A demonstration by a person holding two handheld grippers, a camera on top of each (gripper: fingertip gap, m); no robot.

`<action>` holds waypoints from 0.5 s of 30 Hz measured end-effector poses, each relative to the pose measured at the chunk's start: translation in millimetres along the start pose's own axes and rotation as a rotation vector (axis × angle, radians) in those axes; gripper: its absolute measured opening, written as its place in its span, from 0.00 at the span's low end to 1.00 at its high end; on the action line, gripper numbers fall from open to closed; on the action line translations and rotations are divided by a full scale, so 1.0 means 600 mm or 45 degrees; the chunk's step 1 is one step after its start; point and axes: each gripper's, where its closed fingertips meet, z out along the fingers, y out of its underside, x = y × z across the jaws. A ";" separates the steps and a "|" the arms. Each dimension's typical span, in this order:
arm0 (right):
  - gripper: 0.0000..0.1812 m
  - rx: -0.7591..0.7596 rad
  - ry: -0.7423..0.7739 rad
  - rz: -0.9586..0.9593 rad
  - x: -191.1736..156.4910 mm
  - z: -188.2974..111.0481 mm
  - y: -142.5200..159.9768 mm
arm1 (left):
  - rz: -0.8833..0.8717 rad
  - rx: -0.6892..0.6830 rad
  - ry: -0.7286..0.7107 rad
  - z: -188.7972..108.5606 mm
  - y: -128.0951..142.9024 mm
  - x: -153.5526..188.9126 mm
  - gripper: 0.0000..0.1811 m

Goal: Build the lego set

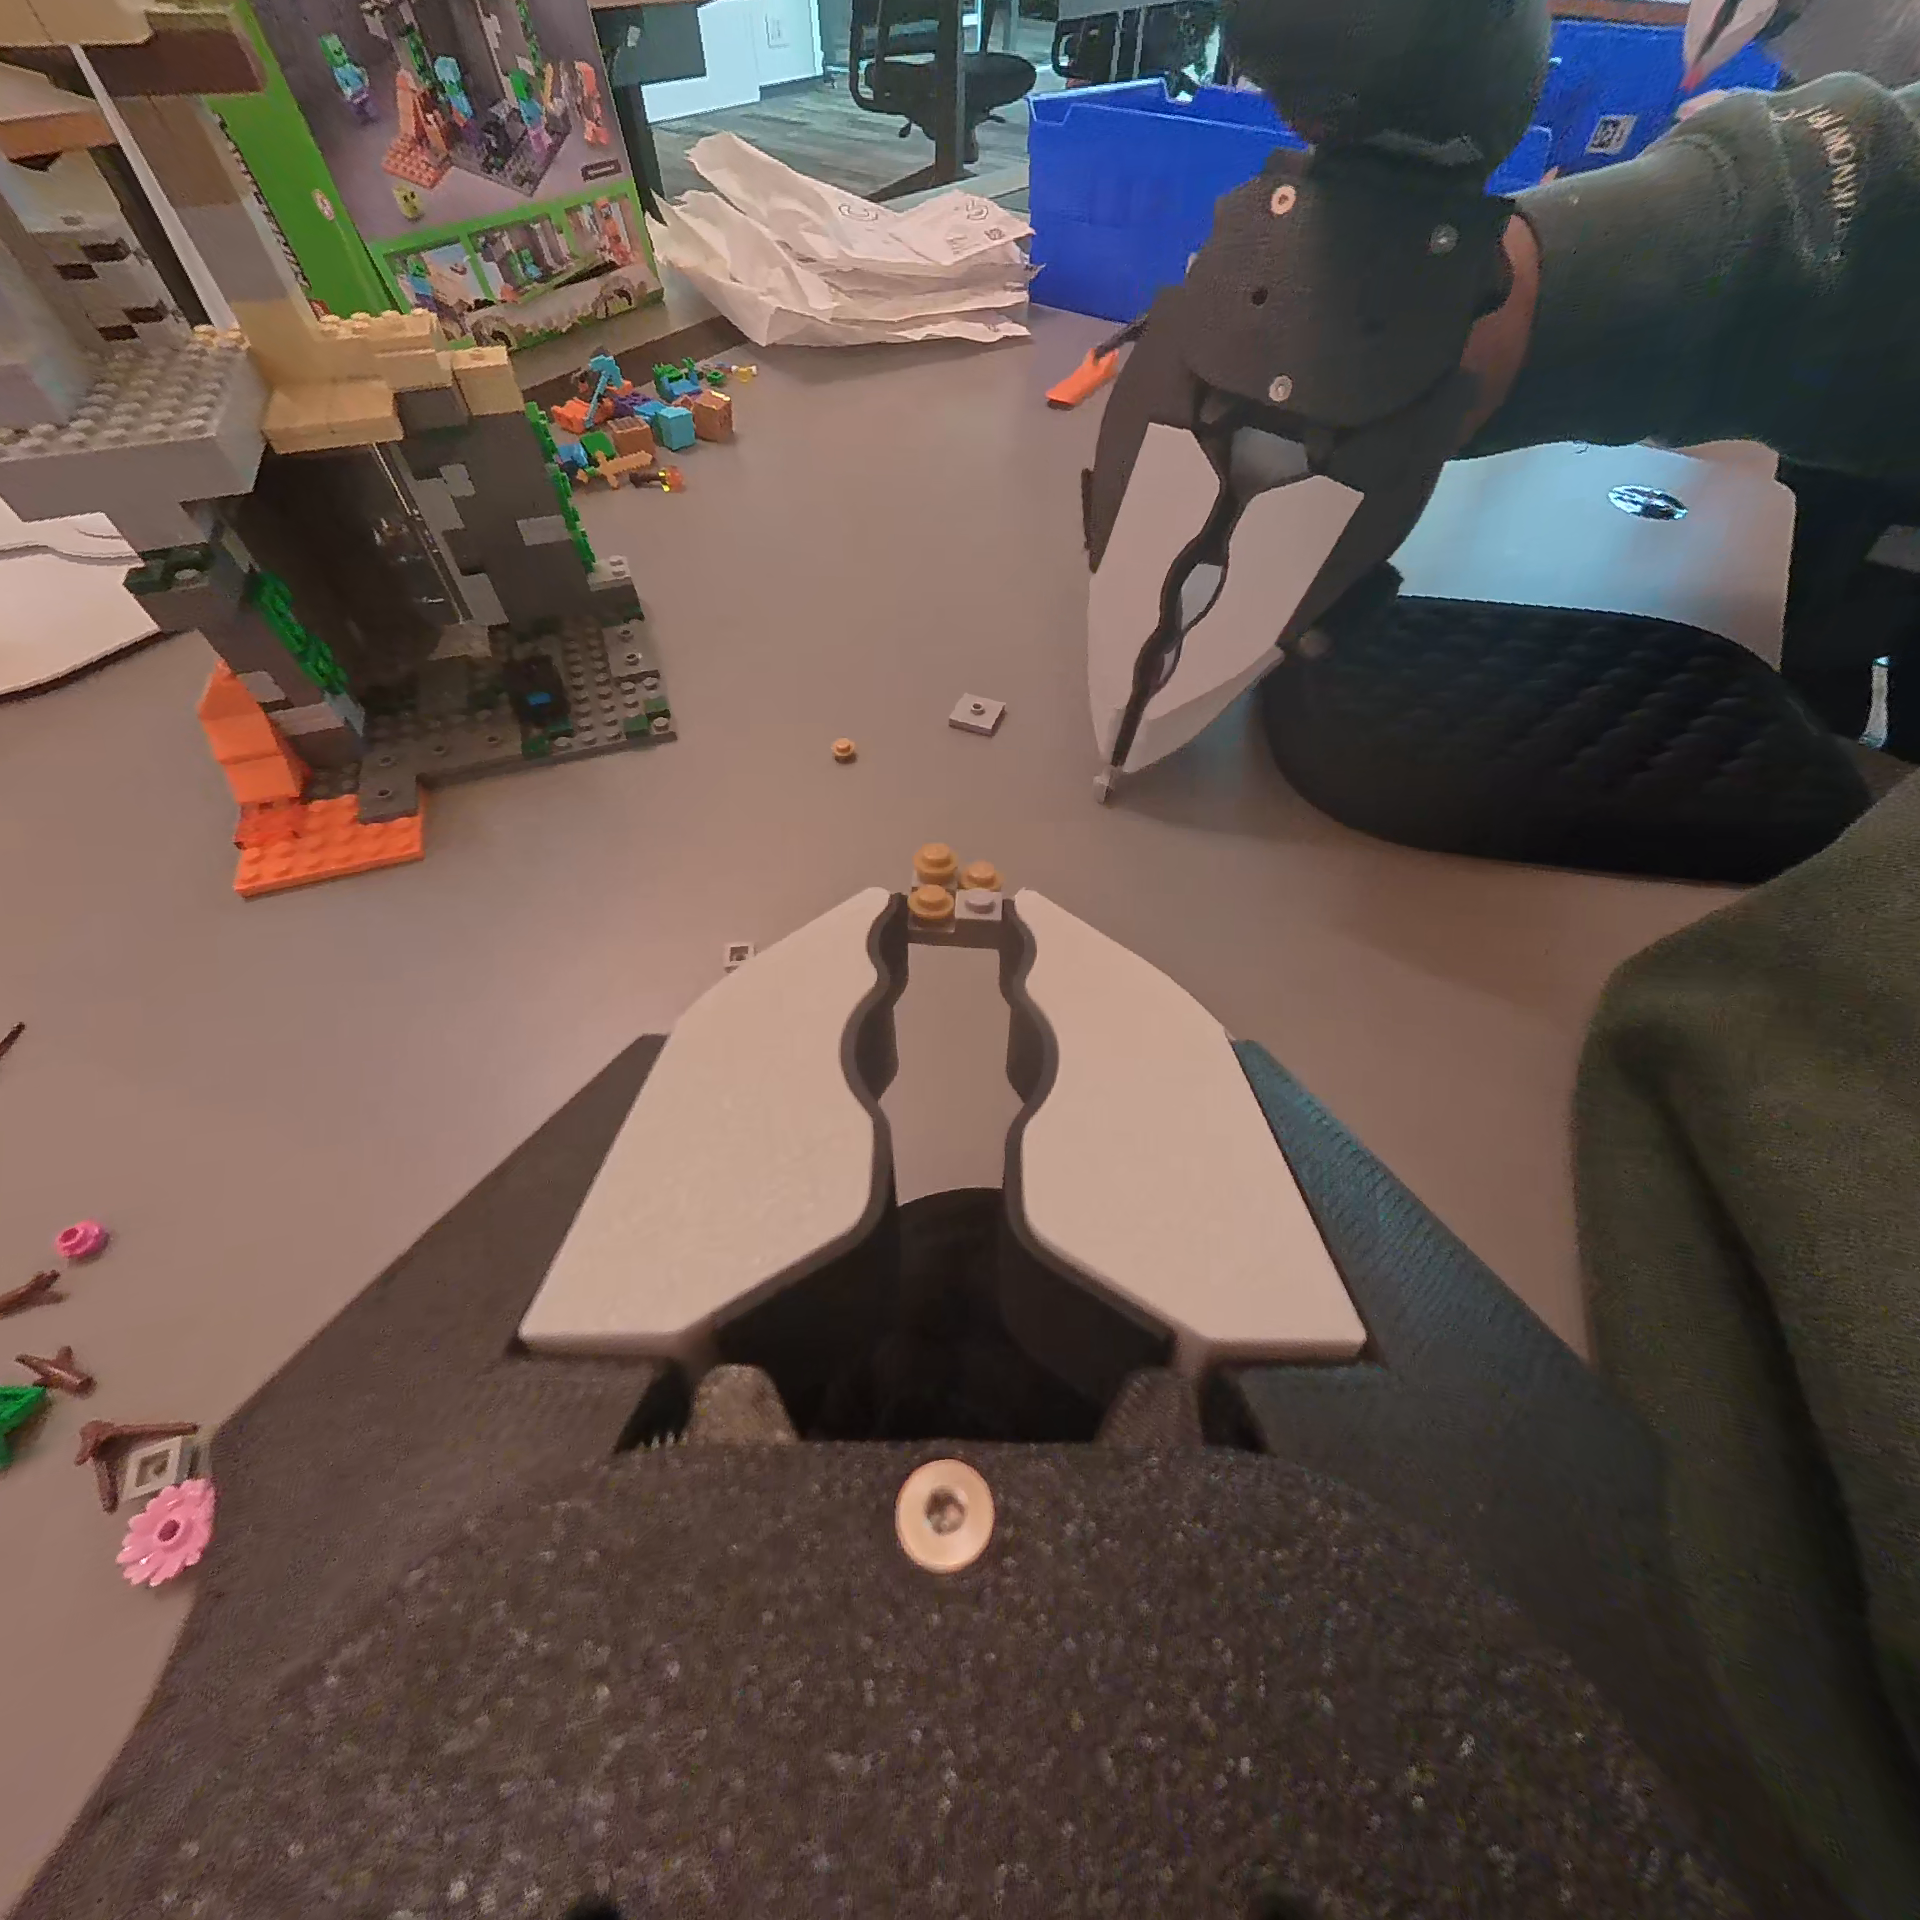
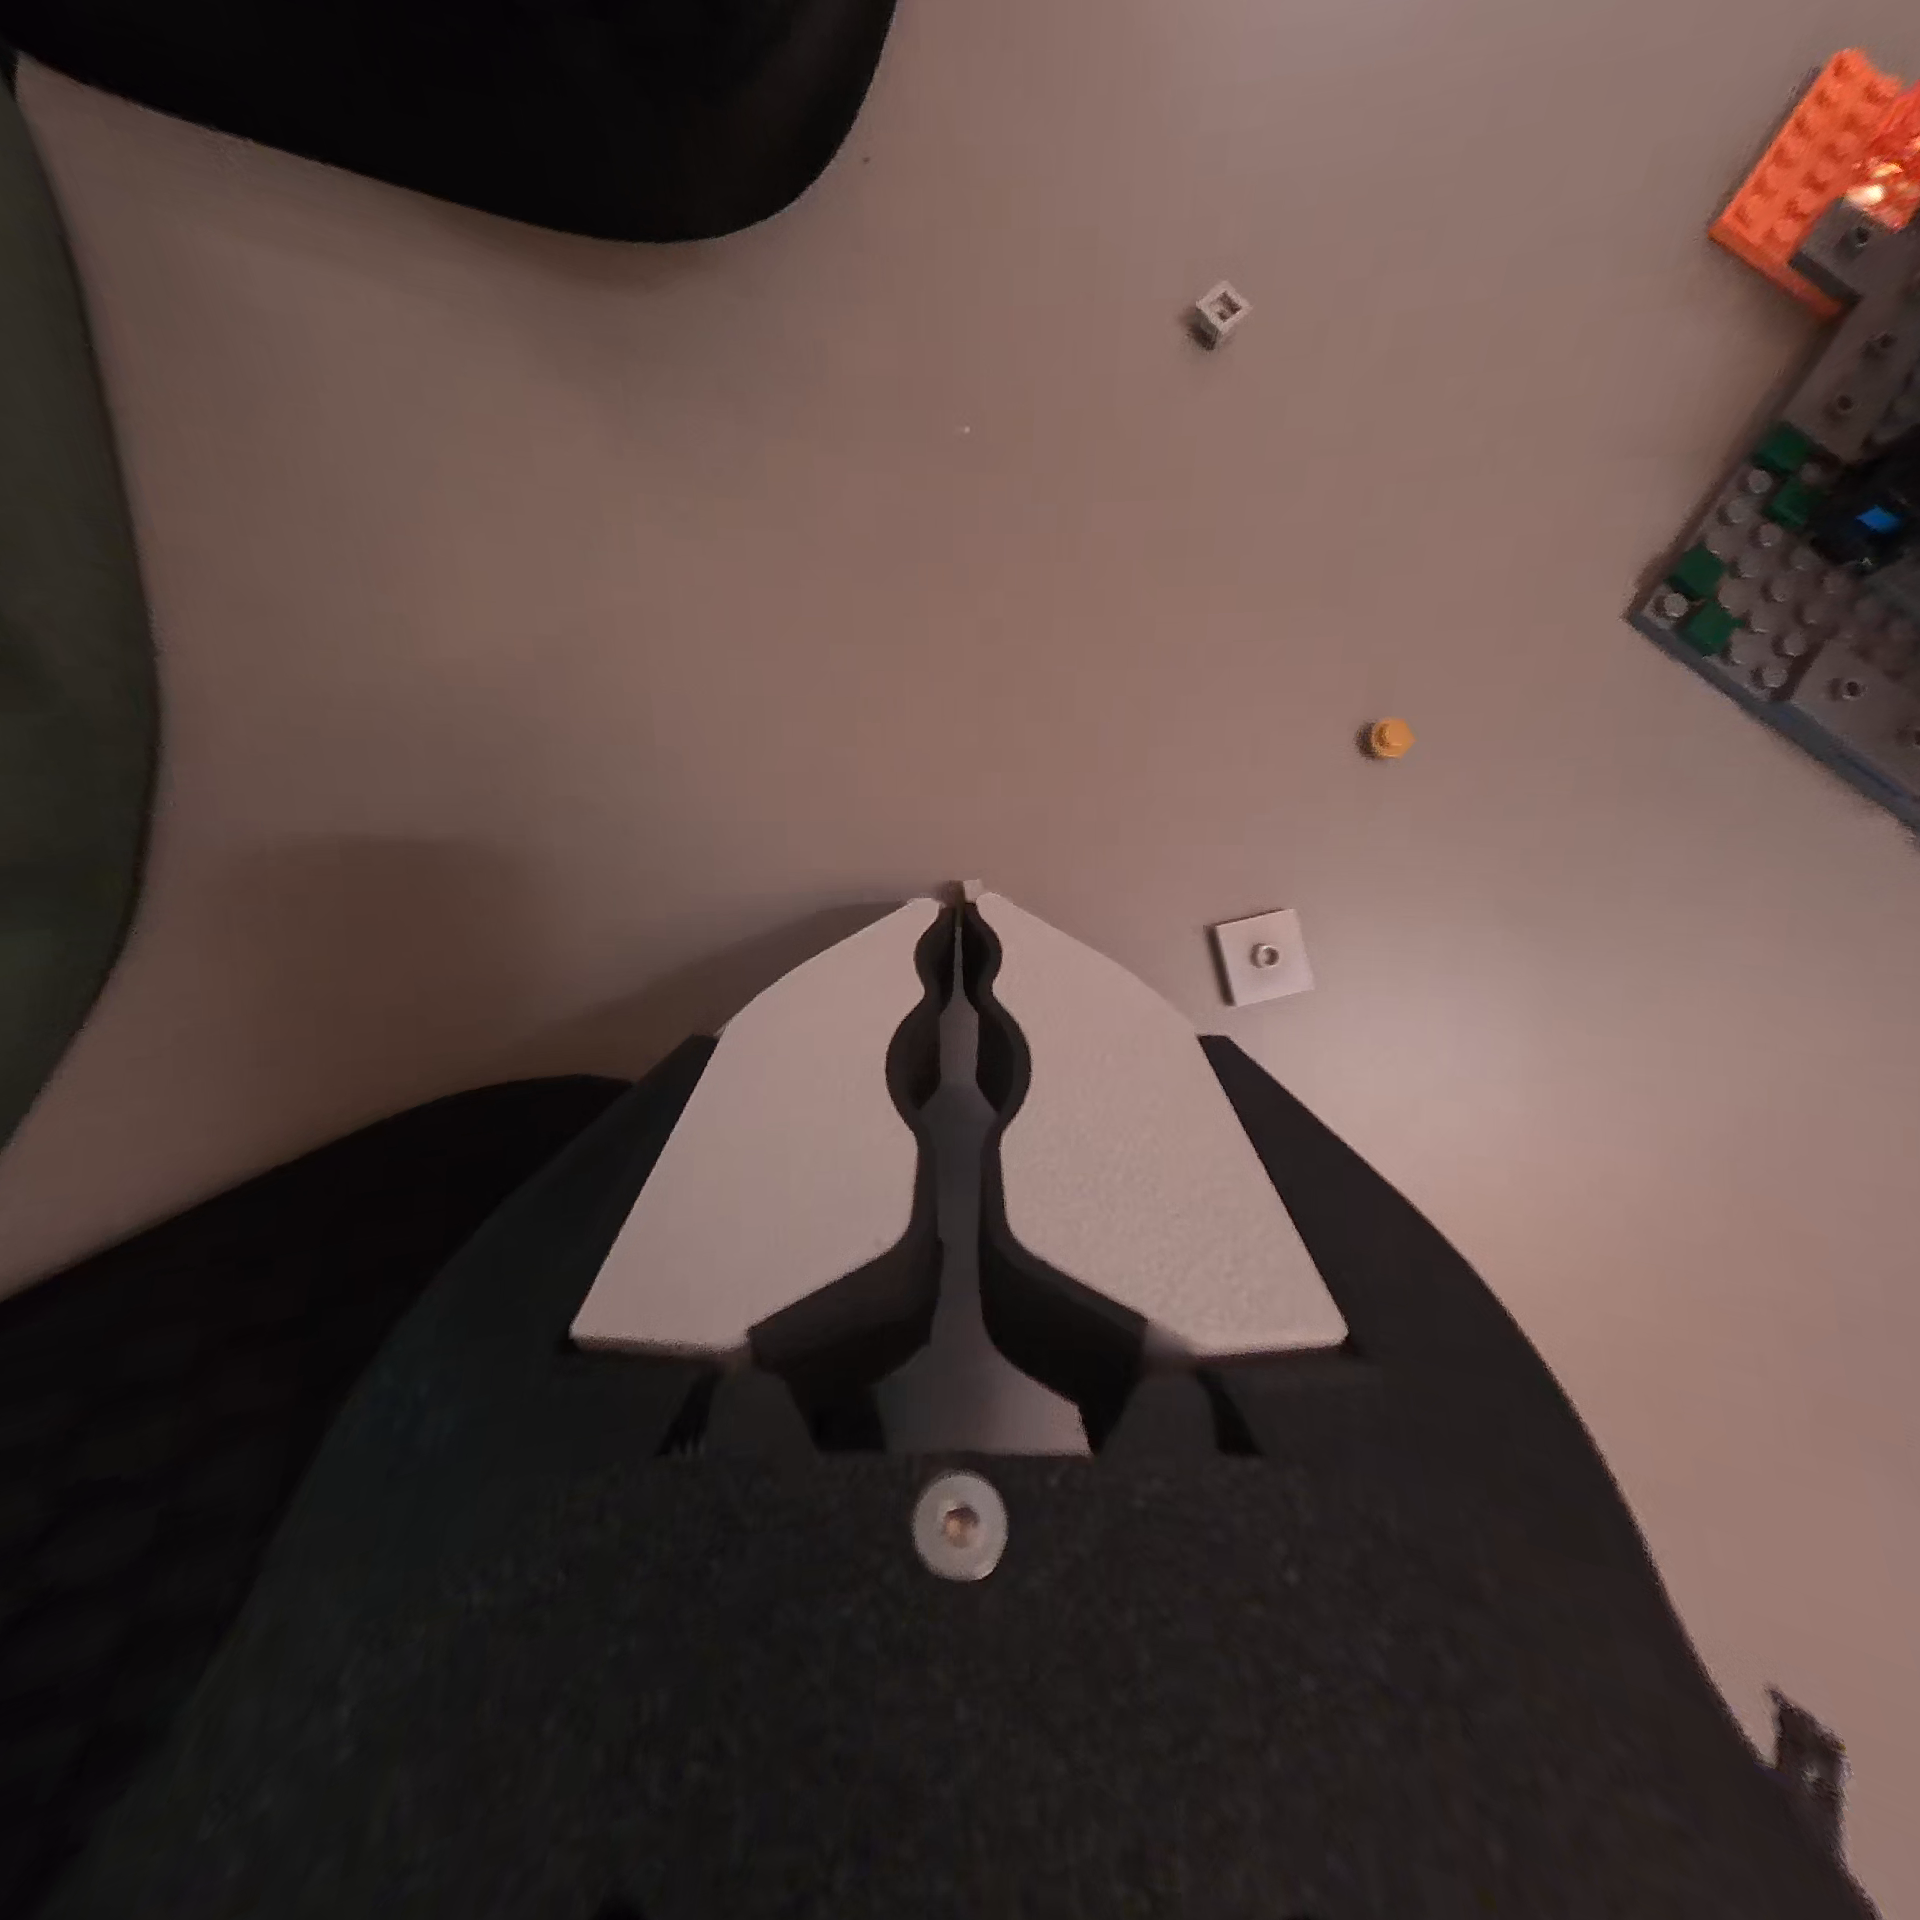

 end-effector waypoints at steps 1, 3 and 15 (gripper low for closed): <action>0.01 -0.005 -0.004 -0.008 -0.004 0.000 0.001 | 0.000 -0.001 0.001 0.000 0.000 0.000 0.09; 0.01 -0.014 -0.021 -0.015 -0.011 0.001 0.003 | 0.002 -0.001 0.002 0.000 0.000 0.001 0.09; 0.02 -0.012 -0.022 0.056 0.001 0.008 0.000 | 0.006 0.007 -0.003 -0.001 -0.001 0.001 0.09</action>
